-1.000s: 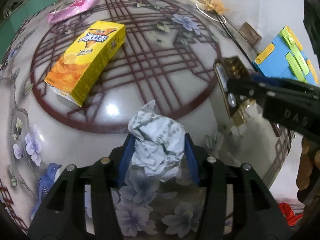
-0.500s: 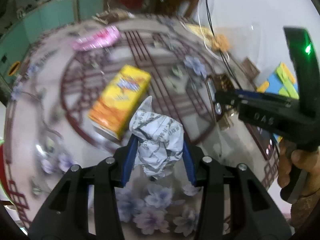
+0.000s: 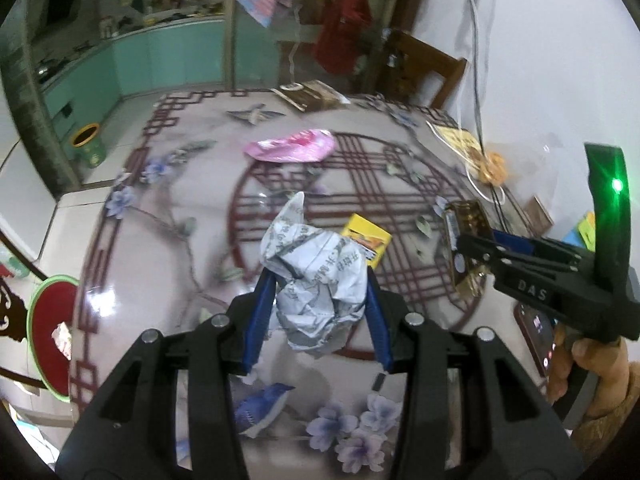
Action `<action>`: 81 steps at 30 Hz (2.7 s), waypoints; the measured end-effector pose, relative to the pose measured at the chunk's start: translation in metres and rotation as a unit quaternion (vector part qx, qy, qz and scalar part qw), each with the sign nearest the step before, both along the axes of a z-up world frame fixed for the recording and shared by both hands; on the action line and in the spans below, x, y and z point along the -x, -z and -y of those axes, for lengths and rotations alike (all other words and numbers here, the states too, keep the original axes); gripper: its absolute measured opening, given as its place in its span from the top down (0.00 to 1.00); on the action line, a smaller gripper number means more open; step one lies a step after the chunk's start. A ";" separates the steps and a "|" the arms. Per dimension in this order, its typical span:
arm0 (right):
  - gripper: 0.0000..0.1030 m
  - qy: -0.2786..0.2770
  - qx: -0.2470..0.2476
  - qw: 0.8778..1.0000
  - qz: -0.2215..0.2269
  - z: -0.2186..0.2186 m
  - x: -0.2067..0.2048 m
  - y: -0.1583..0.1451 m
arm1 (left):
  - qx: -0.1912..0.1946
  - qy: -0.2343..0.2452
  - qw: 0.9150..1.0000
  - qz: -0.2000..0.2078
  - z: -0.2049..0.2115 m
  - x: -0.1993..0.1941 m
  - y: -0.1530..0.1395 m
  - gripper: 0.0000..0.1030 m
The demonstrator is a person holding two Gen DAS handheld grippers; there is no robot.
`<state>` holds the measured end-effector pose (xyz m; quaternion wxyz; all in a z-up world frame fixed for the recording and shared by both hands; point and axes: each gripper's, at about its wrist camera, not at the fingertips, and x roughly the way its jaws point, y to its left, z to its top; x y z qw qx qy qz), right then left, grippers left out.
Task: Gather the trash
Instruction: 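Carry the crumpled paper and gold box over the red bucket with both grippers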
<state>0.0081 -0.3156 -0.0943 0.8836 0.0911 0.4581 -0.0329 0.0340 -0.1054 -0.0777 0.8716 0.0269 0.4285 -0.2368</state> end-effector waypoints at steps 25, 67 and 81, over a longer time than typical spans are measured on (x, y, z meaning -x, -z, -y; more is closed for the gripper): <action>0.61 -0.029 -0.006 0.998 0.047 -0.039 -0.008 -0.037 | 0.000 -0.041 0.999 0.028 -0.024 0.000 -0.023 0.59; 0.61 -0.075 0.025 0.995 0.059 -0.189 -0.058 -0.057 | 0.004 -0.098 0.995 0.027 -0.177 -0.048 -0.017 0.59; 0.61 -0.144 0.030 0.988 0.056 -0.311 -0.087 -0.056 | -0.001 -0.163 0.987 0.012 -0.294 -0.063 0.000 0.59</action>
